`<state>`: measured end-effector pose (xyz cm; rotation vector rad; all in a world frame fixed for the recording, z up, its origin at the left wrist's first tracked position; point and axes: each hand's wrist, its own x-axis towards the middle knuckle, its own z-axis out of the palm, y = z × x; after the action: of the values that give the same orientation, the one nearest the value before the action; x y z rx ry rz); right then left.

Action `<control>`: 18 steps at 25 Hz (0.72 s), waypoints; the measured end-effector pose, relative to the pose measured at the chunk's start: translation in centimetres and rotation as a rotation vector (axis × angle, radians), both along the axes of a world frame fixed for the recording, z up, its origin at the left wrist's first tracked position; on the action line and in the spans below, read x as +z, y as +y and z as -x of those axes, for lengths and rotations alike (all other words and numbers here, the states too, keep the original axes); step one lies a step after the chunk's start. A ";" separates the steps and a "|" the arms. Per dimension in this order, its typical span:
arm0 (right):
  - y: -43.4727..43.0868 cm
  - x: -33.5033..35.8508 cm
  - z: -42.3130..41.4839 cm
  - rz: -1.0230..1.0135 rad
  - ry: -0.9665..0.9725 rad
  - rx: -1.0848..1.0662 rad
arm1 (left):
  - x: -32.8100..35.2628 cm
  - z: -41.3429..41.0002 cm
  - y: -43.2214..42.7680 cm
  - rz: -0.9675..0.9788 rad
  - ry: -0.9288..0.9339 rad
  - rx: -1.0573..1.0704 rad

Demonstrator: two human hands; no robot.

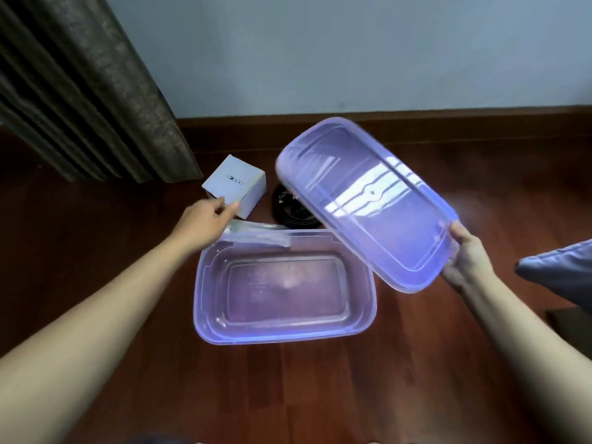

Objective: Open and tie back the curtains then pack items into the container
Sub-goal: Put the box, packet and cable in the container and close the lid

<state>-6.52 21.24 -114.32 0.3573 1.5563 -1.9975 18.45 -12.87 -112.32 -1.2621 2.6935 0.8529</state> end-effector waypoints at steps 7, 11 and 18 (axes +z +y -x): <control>2.5 -4.4 -0.7 -0.083 0.006 -0.529 | -4.4 -2.6 1.0 0.038 -0.246 -0.172; 2.8 -7.6 -1.9 -0.238 0.019 -0.527 | -4.4 -2.5 0.6 0.077 -0.267 -0.172; 0.8 -6.4 -3.2 -1.120 0.300 -0.019 | -4.1 -2.2 1.5 0.099 -0.252 -0.159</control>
<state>-3.28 22.09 -120.71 0.4886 2.7592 -1.0138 20.62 -11.41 -116.42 -1.0720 2.6159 0.5107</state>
